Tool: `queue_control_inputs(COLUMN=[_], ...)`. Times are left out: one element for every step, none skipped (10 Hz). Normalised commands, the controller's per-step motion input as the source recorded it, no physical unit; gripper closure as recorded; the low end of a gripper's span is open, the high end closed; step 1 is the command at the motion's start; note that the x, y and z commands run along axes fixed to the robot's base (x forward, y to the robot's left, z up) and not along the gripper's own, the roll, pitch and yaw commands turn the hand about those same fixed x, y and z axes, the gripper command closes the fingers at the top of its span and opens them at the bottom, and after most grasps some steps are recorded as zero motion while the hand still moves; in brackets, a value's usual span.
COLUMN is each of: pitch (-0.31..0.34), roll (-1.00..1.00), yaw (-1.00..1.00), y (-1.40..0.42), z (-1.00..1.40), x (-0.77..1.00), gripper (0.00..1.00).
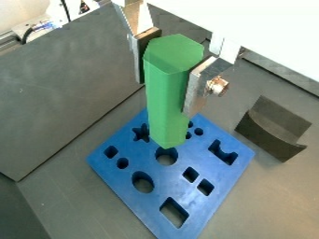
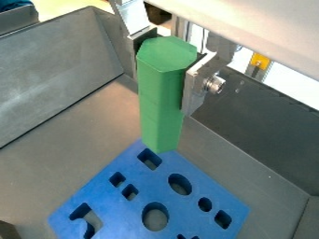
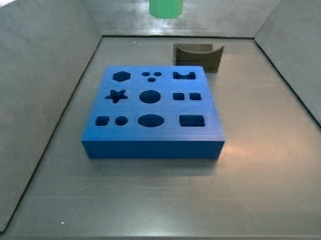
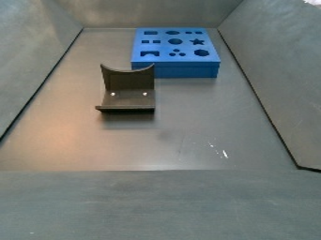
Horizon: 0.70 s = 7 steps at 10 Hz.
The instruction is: Insert the hexagon object.
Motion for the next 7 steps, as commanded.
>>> queue_control_inputs(pitch=[0.000, -0.024, -0.024, -0.027, -0.029, -0.077, -0.060], roll=[0.00, 0.01, 0.01, 0.00, 0.00, 0.00, 0.00], yaw=[-0.16, -0.89, -0.92, -0.93, -0.83, -0.54, -0.49], y=[0.07, 0.03, 0.03, 0.06, 0.20, 0.45, 0.51], z=[0.00, -0.08, -0.28, -0.52, -0.76, -0.97, -1.00], x=[-0.12, -0.35, -0.31, -0.33, -0.39, -0.50, -0.55], gripper=[1.00, 1.00, 1.00, 1.00, 1.00, 1.00, 1.00])
